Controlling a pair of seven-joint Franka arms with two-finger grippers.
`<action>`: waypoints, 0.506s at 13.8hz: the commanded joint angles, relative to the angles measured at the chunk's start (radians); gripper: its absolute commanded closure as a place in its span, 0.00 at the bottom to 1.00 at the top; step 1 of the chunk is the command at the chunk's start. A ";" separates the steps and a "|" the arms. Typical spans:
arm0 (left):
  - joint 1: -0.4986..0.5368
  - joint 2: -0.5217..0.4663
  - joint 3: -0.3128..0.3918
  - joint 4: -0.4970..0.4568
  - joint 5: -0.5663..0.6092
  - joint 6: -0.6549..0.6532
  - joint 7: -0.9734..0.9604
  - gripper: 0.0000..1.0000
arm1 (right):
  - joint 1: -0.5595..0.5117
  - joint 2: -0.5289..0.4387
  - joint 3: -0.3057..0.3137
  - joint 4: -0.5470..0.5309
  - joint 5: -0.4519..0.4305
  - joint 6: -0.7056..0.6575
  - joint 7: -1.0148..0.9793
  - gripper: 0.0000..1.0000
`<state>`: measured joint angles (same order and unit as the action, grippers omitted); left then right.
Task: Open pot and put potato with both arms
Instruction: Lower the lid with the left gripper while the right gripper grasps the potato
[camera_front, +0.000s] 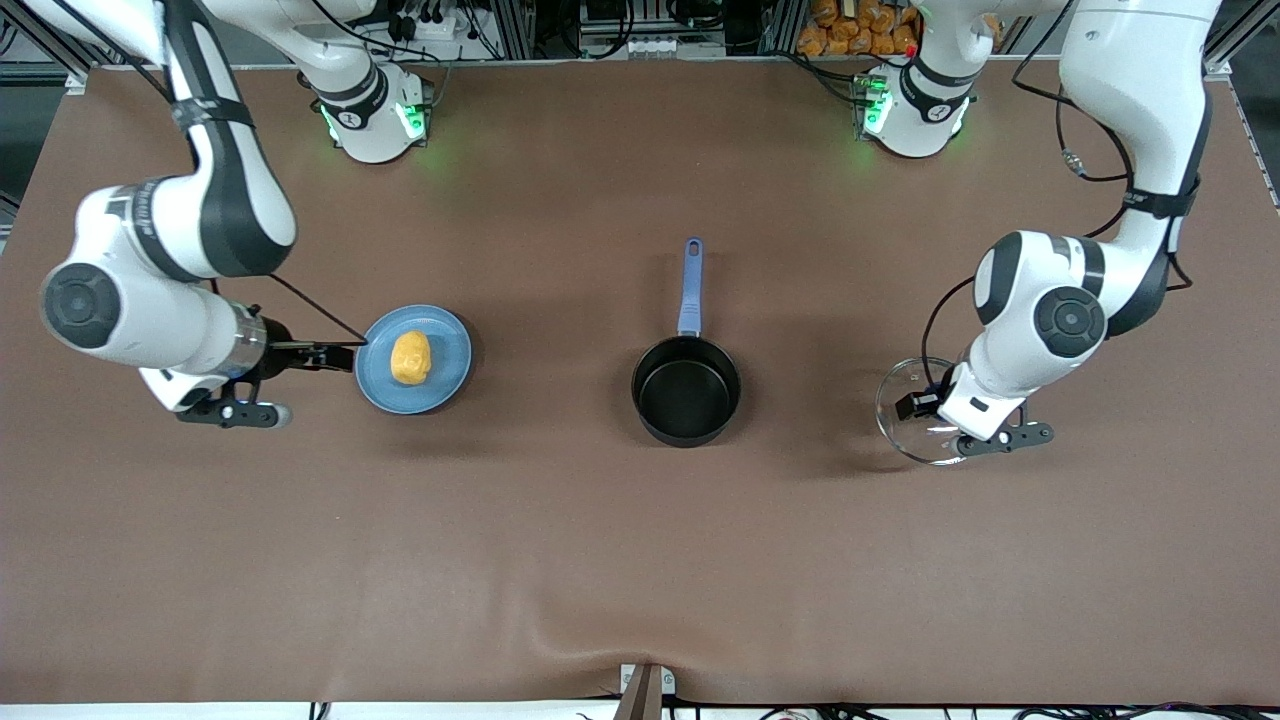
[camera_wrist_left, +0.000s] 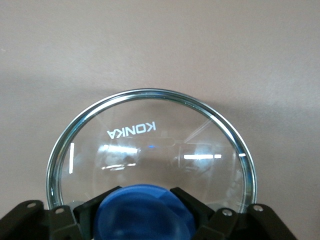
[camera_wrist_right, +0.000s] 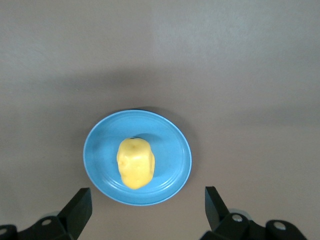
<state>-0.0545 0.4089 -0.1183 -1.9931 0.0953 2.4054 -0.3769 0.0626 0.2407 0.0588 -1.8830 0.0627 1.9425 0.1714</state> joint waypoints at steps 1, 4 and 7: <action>0.005 0.036 -0.006 -0.021 0.029 0.072 0.006 0.60 | 0.032 -0.063 0.000 -0.152 0.014 0.123 0.022 0.00; 0.005 0.071 -0.004 -0.021 0.049 0.107 0.007 0.60 | 0.074 -0.050 0.000 -0.229 0.014 0.245 0.057 0.00; 0.011 0.087 -0.004 -0.019 0.072 0.110 0.007 0.60 | 0.080 -0.031 -0.002 -0.295 0.012 0.343 0.056 0.00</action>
<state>-0.0534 0.5030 -0.1197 -2.0110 0.1387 2.5025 -0.3747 0.1418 0.2300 0.0619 -2.1128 0.0632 2.2250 0.2252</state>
